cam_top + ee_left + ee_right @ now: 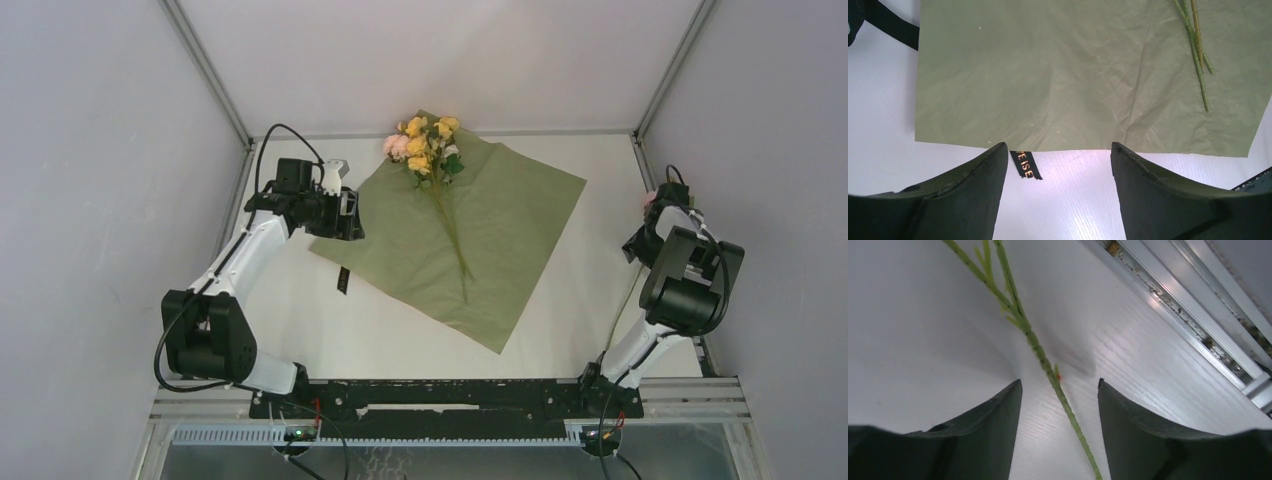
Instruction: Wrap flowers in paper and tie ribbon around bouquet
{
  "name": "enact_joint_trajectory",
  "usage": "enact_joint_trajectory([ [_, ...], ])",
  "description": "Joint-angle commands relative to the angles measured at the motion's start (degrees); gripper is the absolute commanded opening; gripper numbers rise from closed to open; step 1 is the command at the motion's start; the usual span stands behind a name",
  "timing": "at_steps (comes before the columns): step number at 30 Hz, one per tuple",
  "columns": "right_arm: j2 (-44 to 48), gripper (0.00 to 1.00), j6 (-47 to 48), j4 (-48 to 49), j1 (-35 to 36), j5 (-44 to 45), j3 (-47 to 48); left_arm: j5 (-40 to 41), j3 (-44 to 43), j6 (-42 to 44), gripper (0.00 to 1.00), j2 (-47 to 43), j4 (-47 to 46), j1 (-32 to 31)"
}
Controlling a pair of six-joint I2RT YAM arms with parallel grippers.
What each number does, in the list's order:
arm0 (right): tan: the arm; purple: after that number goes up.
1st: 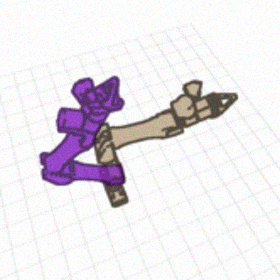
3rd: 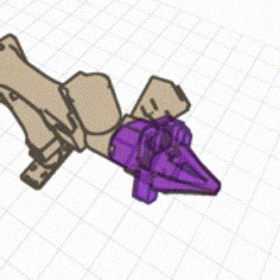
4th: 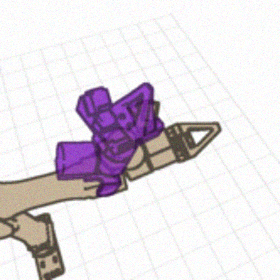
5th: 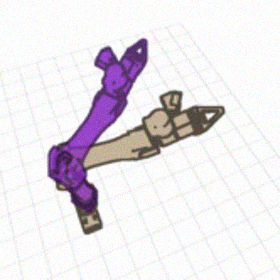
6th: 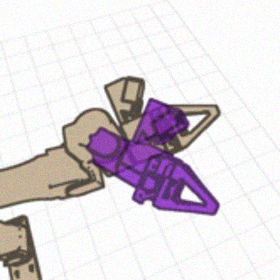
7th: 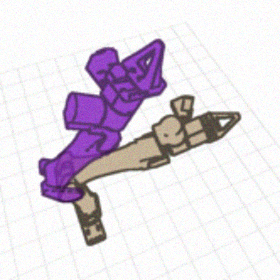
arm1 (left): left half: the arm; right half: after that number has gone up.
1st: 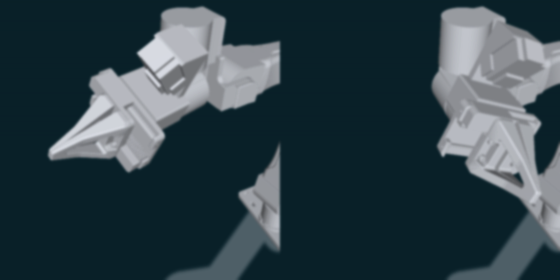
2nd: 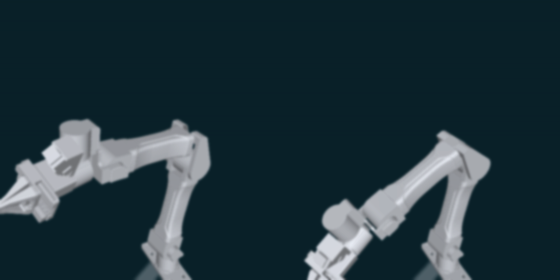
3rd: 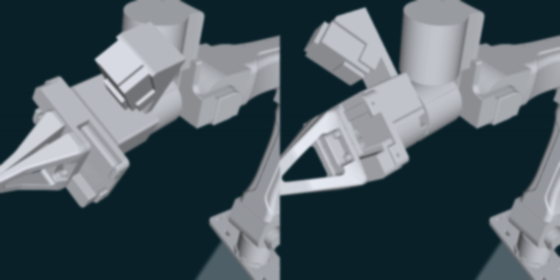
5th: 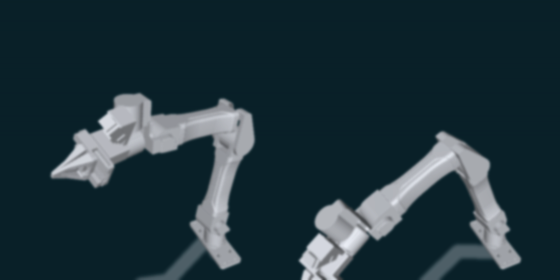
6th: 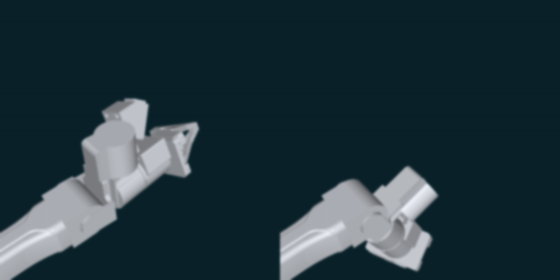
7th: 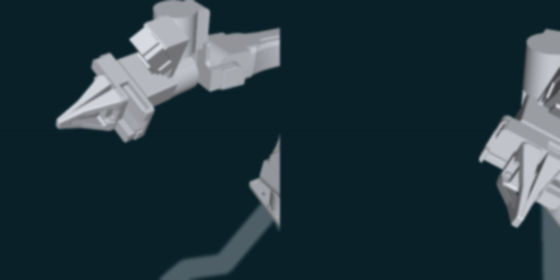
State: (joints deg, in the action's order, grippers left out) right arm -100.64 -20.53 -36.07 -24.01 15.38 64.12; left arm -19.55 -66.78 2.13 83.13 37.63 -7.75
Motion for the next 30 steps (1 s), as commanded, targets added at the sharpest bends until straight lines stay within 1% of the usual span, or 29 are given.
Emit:
enact_joint_trajectory([
  [1,-2.61,0.62,0.97,2.76,-1.44,-7.92,0.05,0.91,-0.44,0.93,0.79,-1.90,-0.50,0.01],
  [2,-3.31,0.57,1.52,2.91,-1.43,-10.42,0.10,0.92,-0.33,0.94,0.79,-1.96,-0.53,0.01],
  [4,-4.12,0.38,2.09,3.10,-1.20,-14.09,-0.06,1.04,-0.12,1.06,0.79,-2.20,-0.78,0.01],
  [5,-4.23,0.28,2.16,2.99,-0.88,-14.52,-0.08,0.94,-0.12,1.04,0.79,-2.24,-0.78,0.01],
  [6,-4.04,0.19,2.36,2.90,-0.53,-14.45,-0.12,0.97,-0.17,1.03,0.79,-2.39,-0.73,0.01],
  [7,-3.40,0.11,2.52,2.74,0.01,-13.73,-0.11,0.80,-0.14,1.02,0.79,-2.55,-0.69,0.01],
  [8,-2.27,0.05,2.58,2.31,0.59,-12.47,0.02,0.72,-0.08,1.03,0.79,-2.80,-0.59,0.01],
  [9,-0.59,0.00,2.66,1.87,1.11,-10.73,0.01,0.59,0.02,1.22,0.79,-3.12,-0.62,0.01],
  [11,4.67,0.00,2.49,0.95,2.05,-7.26,0.01,0.40,0.27,1.53,0.79,-3.67,-0.91,0.01],
  [15,19.99,0.00,1.50,0.71,5.51,-2.87,0.10,-1.54,0.86,1.21,0.81,-3.71,-1.47,0.06],
  [17,27.59,0.00,1.69,2.17,9.66,0.18,0.08,-2.20,0.87,0.69,0.81,-3.20,-1.47,0.15],
  [19,32.94,0.00,2.30,5.23,15.95,0.62,0.10,-2.82,1.20,-0.42,0.81,-2.69,-2.17,0.46],
  [20,34.70,0.00,3.46,7.24,20.35,0.10,0.06,-3.27,1.52,-1.37,0.81,-2.37,-2.77,0.92],
  [22,34.50,0.00,7.42,11.60,30.60,-0.51,0.07,-3.73,1.97,-3.79,0.81,-1.35,-3.70,1.83],
  [23,33.37,0.00,9.10,14.26,35.24,-2.23,0.13,-3.74,2.13,-5.05,0.81,-0.77,-3.97,2.42],
  [24,31.74,0.00,10.08,17.26,38.44,-5.76,0.10,-3.74,2.36,-7.02,0.82,0.14,-4.37,3.17],
  [26,26.00,0.00,11.15,22.55,43.11,-12.87,2.00,-3.98,2.83,-10.04,0.81,1.48,-5.09,5.12],
  [27,22.33,0.00,11.91,23.38,45.17,-14.35,4.54,-3.93,3.00,-11.51,0.81,2.23,-5.18,6.18],
  [30,9.11,0.00,13.45,22.73,49.95,-14.57,14.39,-2.42,4.30,-16.22,0.83,3.69,-5.73,10.31],
])
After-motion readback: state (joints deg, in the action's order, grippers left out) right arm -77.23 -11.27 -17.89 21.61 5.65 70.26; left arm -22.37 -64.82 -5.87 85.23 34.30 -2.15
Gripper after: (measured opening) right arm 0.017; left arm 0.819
